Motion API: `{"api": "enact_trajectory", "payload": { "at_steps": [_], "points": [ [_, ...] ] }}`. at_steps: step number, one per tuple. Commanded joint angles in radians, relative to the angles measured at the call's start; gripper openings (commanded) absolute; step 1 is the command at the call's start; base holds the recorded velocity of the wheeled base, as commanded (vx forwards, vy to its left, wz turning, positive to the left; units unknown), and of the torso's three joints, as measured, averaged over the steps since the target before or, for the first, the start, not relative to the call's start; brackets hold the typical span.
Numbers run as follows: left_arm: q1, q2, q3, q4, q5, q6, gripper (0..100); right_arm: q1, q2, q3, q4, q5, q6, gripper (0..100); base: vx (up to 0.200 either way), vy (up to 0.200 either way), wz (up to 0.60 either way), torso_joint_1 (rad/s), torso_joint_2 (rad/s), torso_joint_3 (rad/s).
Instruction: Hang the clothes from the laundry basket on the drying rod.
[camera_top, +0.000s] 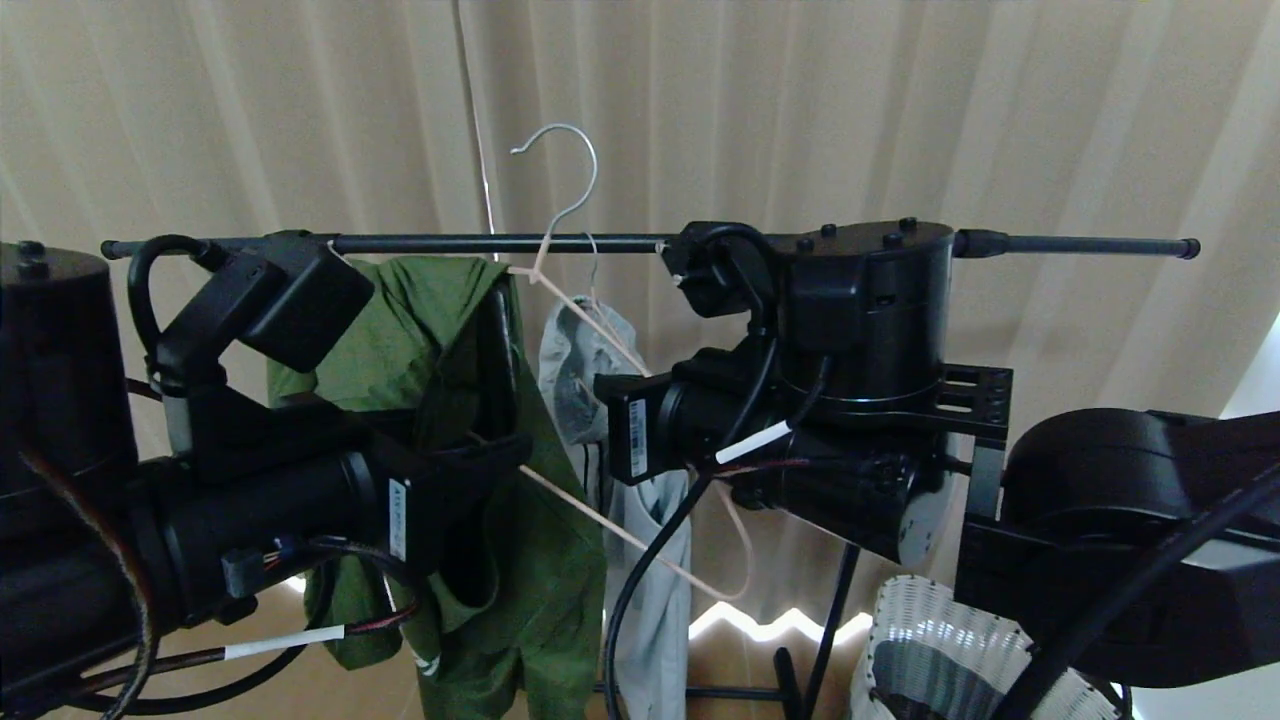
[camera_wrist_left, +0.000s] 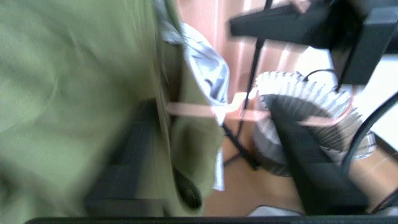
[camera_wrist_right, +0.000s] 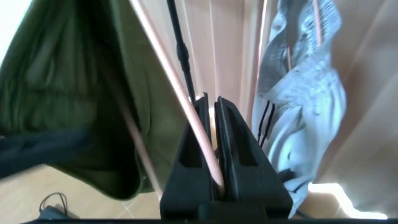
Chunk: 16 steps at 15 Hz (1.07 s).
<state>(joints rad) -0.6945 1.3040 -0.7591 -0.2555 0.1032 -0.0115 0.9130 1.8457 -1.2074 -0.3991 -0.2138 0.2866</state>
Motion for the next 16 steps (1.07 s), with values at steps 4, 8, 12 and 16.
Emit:
{"api": "enact_trajectory", "payload": {
  "at_steps": [4, 8, 12, 16],
  "points": [
    [0.000, -0.097, 0.090, -0.008, 0.004, 0.108, 100, -0.062, -0.145, 0.143, 0.000, 0.001, -0.029, 0, 0.000, 0.000, 0.00, 0.000, 0.00, 0.000],
    [-0.003, -0.129, 0.109, -0.008, 0.003, 0.111, 100, -0.123, -0.284, 0.299, 0.000, 0.001, -0.093, 0, 0.000, 0.000, 0.00, 0.000, 0.00, 0.000],
    [-0.023, -0.124, 0.144, -0.064, 0.003, 0.130, 100, -0.186, -0.359, 0.414, 0.003, 0.008, -0.132, 0, 0.000, 0.000, 0.00, 0.000, 0.00, 0.000],
    [-0.014, -0.106, 0.179, -0.202, -0.008, 0.255, 100, -0.227, -0.415, 0.486, 0.000, 0.108, -0.184, 0, 0.000, 0.000, 0.00, 0.000, 0.00, 0.000]
  ]
}}
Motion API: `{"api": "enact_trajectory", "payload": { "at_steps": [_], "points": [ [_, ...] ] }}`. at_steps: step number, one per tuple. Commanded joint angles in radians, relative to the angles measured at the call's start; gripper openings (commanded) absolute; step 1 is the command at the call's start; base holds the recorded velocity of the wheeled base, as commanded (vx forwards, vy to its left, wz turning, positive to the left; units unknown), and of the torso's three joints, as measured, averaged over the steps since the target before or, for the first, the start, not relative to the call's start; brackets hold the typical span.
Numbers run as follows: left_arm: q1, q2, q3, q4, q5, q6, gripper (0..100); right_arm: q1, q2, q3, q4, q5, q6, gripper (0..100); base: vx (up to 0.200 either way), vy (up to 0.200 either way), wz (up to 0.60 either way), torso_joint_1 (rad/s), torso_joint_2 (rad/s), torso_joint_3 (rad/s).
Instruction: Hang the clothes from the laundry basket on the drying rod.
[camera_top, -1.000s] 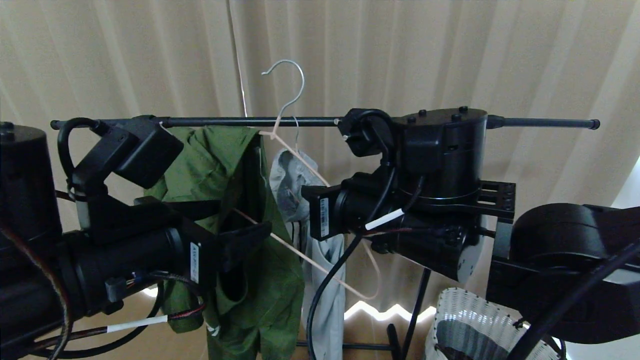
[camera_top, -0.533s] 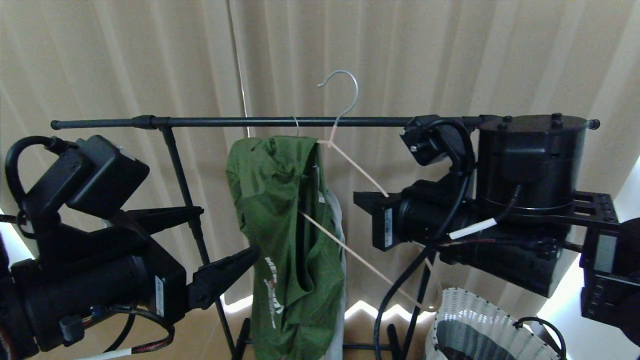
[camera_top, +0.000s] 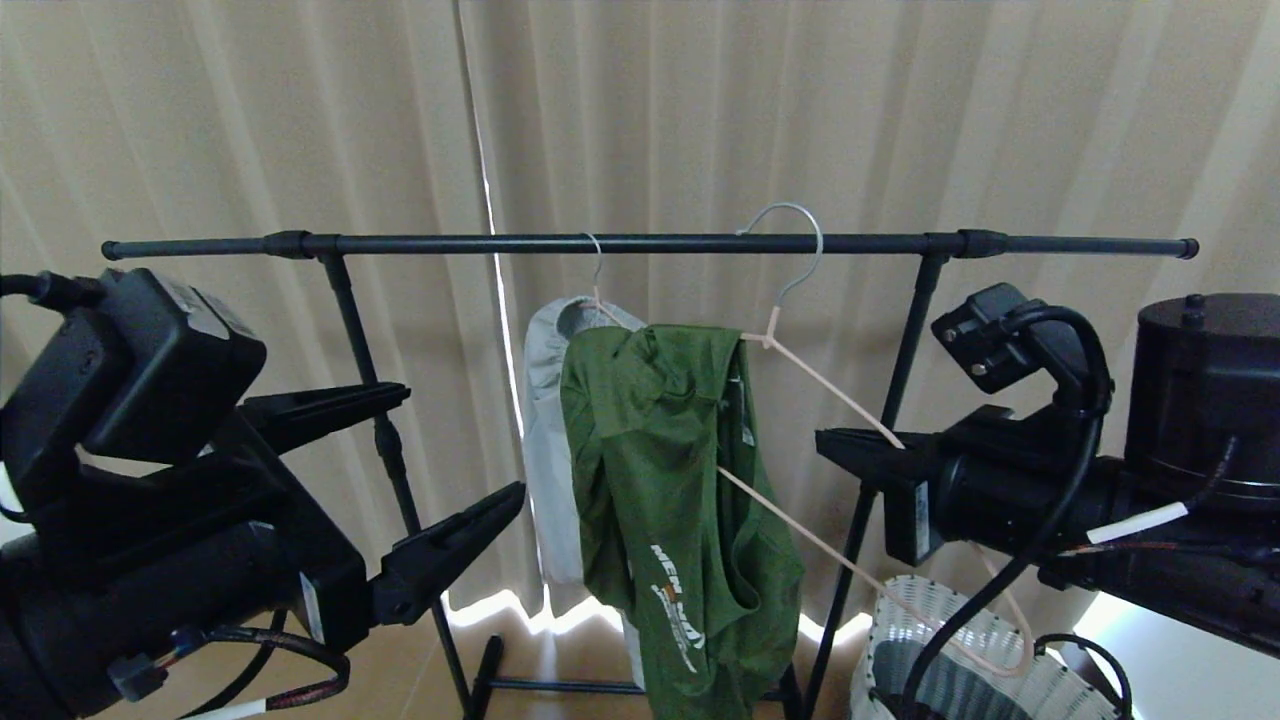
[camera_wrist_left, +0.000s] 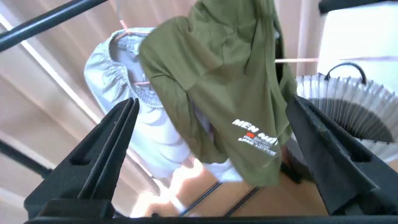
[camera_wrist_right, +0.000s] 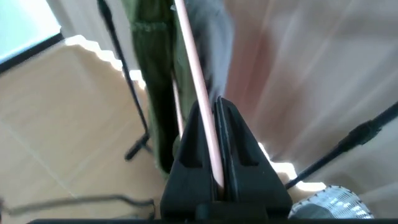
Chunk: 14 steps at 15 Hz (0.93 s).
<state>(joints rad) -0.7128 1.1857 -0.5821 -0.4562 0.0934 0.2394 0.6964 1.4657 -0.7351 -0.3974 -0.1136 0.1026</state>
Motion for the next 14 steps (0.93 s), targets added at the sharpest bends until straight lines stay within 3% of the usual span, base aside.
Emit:
{"api": "enact_trajectory", "payload": {
  "at_steps": [1, 7, 11, 12, 14],
  "points": [
    [0.012, 0.015, -0.004, -0.001, -0.015, 0.015, 100, -0.017, -0.044, 0.014, -0.001, 0.035, -0.001, 0, 0.000, 0.000, 0.00, 0.000, 0.00, 0.000],
    [0.184, 0.115, -0.119, -0.002, -0.331, 0.207, 100, -0.066, -0.053, 0.005, -0.001, 0.333, -0.030, 0, 0.000, 0.000, 0.00, 0.000, 0.00, 0.000],
    [0.179, 0.152, -0.153, -0.004, -0.360, 0.270, 100, -0.067, -0.042, 0.008, -0.001, 0.483, -0.099, 0, 0.000, 0.000, 0.00, 0.000, 0.00, 0.000],
    [0.179, 0.164, -0.159, -0.004, -0.360, 0.314, 100, -0.066, -0.027, 0.006, -0.001, 0.532, -0.129, 0, 0.000, 0.000, 0.00, 0.000, 0.00, 0.000],
    [0.173, 0.175, -0.157, -0.004, -0.363, 0.379, 100, -0.066, -0.002, 0.000, -0.001, 0.546, -0.155, 0, 0.000, 0.000, 0.00, 0.000, 0.00, 0.000]
  ]
}}
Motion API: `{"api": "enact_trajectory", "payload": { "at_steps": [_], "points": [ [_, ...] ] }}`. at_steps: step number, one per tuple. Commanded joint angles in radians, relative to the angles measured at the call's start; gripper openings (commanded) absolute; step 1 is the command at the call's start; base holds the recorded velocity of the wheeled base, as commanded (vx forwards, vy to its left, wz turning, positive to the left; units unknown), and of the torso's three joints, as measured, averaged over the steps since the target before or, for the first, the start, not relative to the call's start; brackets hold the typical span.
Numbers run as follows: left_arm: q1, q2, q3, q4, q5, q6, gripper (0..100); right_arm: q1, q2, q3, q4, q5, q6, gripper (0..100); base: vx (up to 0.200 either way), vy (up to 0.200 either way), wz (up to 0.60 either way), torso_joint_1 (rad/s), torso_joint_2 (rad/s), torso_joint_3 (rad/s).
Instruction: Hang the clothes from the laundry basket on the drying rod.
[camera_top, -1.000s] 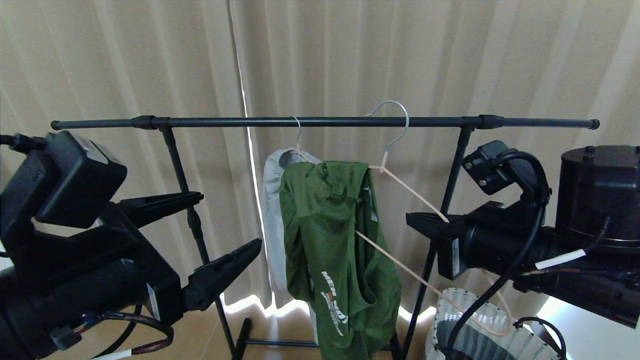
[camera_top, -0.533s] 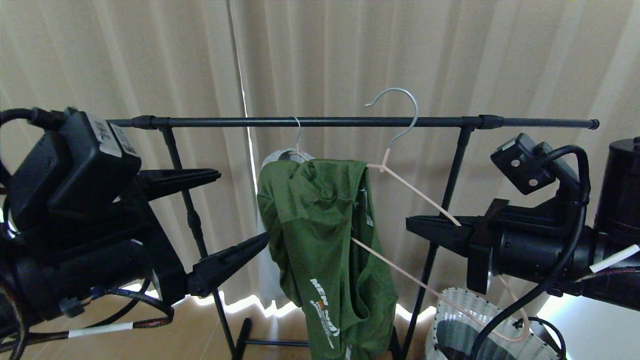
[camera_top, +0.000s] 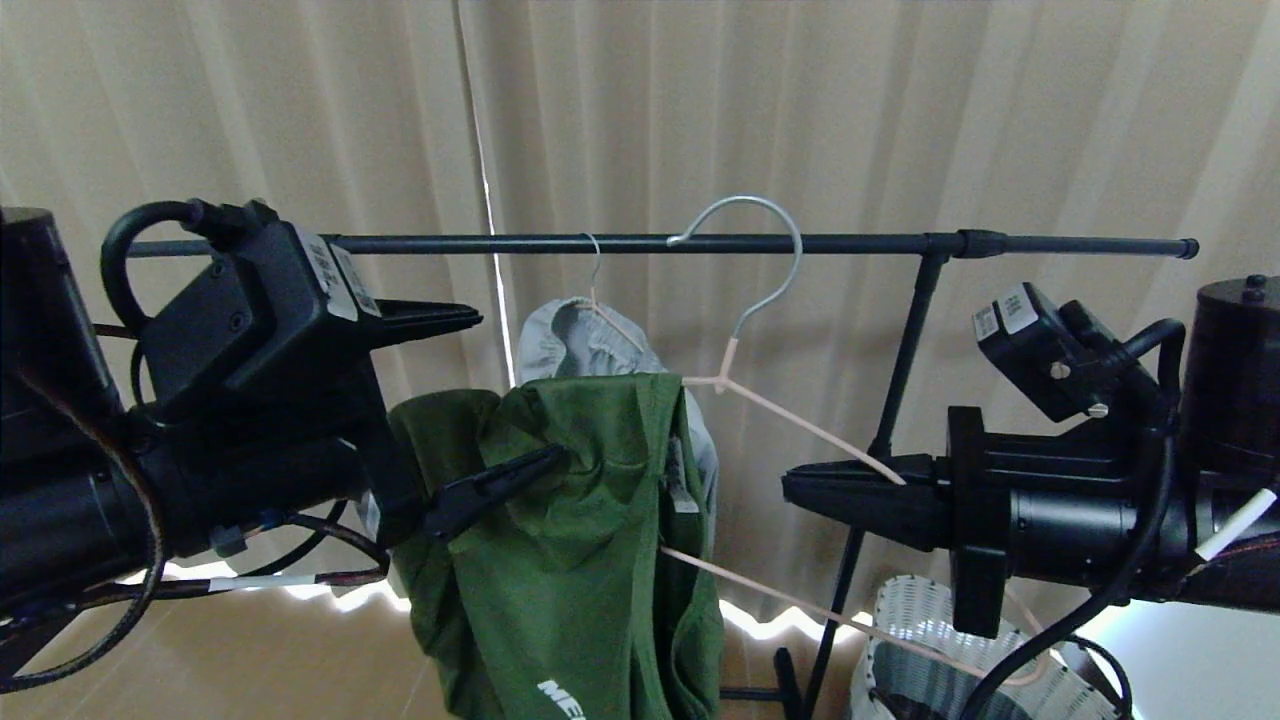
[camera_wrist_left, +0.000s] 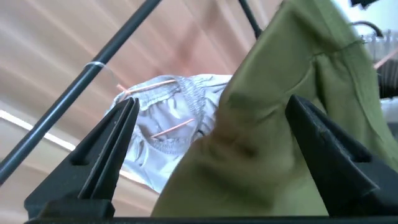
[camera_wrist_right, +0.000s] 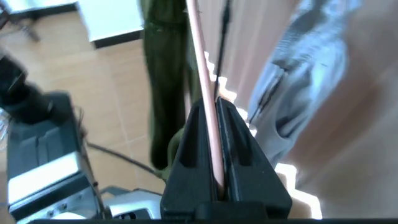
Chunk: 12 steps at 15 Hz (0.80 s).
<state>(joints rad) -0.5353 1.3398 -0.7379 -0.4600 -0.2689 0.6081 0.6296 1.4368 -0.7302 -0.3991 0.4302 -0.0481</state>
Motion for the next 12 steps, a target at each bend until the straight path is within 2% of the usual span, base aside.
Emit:
{"api": "enact_trajectory", "payload": {
  "at_steps": [1, 3, 5, 7, 9, 12],
  "points": [
    [-0.014, 0.024, -0.002, 0.000, -0.001, 0.016, 100, 0.002, 0.033, -0.005, -0.001, 0.002, -0.009, 0, 0.000, 0.000, 0.00, 0.000, 0.00, 0.000],
    [-0.051, 0.042, -0.017, 0.001, -0.032, 0.019, 100, 0.019, 0.054, -0.006, -0.004, 0.004, -0.030, 0, 0.000, 0.000, 0.00, 0.000, 0.00, 0.000],
    [-0.049, 0.056, -0.018, 0.000, -0.030, 0.022, 100, 0.027, 0.056, -0.003, -0.033, 0.012, -0.032, 0, 0.000, 0.000, 0.00, 0.000, 0.00, 0.000],
    [-0.032, 0.070, -0.018, 0.000, -0.029, 0.055, 100, 0.032, 0.054, 0.003, -0.047, 0.051, -0.033, 0, 0.000, 0.000, 0.00, 0.000, 0.00, 0.000],
    [-0.020, 0.073, -0.018, 0.000, -0.029, 0.084, 100, 0.050, 0.051, 0.003, -0.050, 0.058, -0.033, 0, 0.000, 0.000, 0.00, 0.000, 0.00, 0.000],
    [-0.020, 0.075, -0.023, 0.000, -0.029, 0.084, 100, 0.067, 0.050, 0.003, -0.050, 0.058, -0.033, 0, 0.000, 0.000, 0.00, 0.000, 0.00, 0.000]
  ]
}}
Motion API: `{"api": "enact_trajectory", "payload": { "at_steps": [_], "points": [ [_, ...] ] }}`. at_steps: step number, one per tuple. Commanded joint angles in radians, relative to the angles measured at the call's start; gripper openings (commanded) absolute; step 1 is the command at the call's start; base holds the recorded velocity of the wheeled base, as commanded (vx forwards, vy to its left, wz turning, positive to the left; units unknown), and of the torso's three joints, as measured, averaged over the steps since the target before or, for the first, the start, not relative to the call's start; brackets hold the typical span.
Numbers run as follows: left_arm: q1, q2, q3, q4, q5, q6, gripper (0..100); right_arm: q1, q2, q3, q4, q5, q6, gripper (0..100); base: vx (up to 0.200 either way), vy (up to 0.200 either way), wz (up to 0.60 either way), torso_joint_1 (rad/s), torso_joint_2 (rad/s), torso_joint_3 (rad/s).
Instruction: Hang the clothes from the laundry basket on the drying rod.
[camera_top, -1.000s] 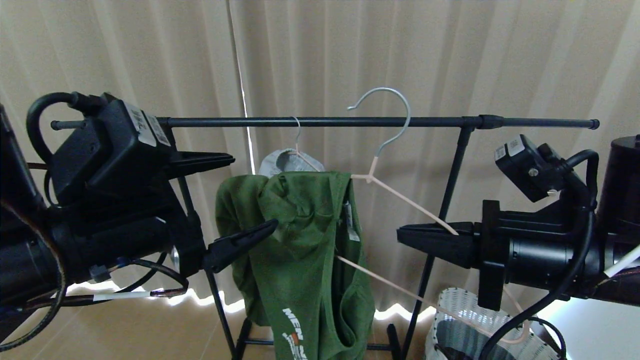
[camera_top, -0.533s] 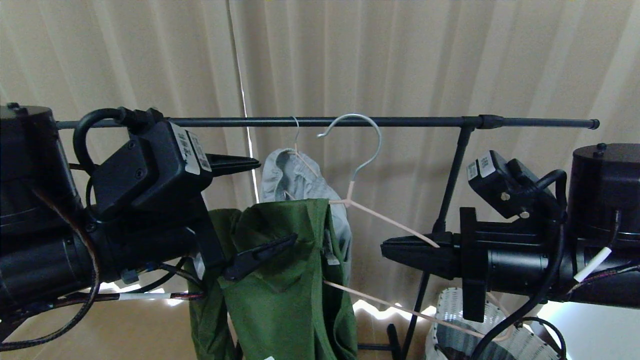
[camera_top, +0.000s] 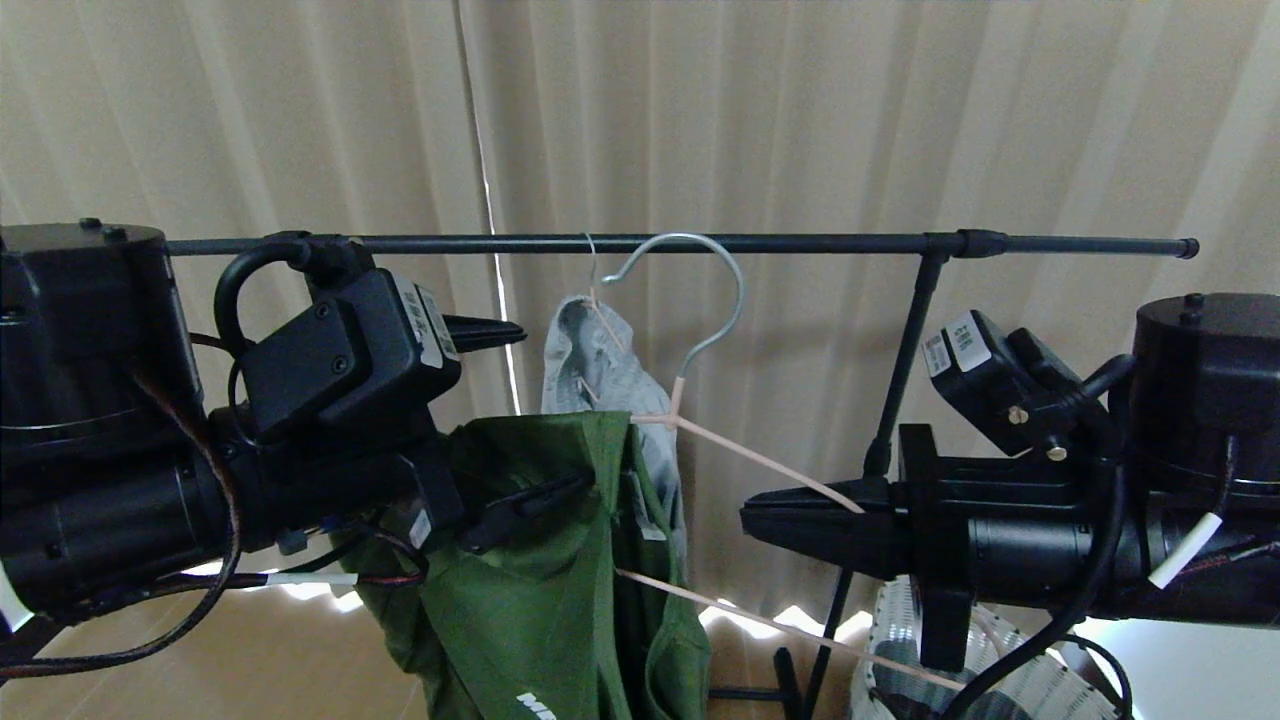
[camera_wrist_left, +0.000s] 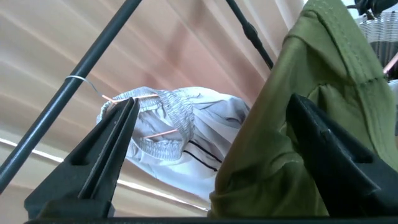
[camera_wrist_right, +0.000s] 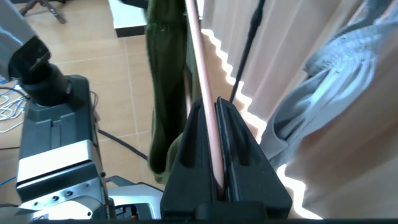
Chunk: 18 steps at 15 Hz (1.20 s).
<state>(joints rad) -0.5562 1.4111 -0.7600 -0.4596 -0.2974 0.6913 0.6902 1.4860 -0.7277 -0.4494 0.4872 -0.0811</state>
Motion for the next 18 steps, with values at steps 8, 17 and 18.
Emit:
{"api": "enact_trajectory", "payload": {
  "at_steps": [8, 17, 18],
  "points": [
    [0.001, -0.004, 0.004, -0.002, 0.000, 0.001, 0, 0.006, -0.003, 0.002, -0.002, 0.001, 0.001, 0, 0.000, 0.000, 0.00, 0.000, 0.00, 0.000],
    [0.005, -0.027, 0.024, -0.002, 0.008, -0.027, 0, 0.002, -0.012, 0.002, -0.002, -0.007, 0.000, 100, 0.000, 0.000, 0.00, 0.000, 0.00, 0.000],
    [0.005, -0.027, 0.024, -0.002, 0.008, -0.027, 0, 0.002, -0.012, 0.002, -0.002, -0.007, 0.000, 100, 0.000, 0.000, 0.00, 0.000, 0.00, 0.000]
  ]
}}
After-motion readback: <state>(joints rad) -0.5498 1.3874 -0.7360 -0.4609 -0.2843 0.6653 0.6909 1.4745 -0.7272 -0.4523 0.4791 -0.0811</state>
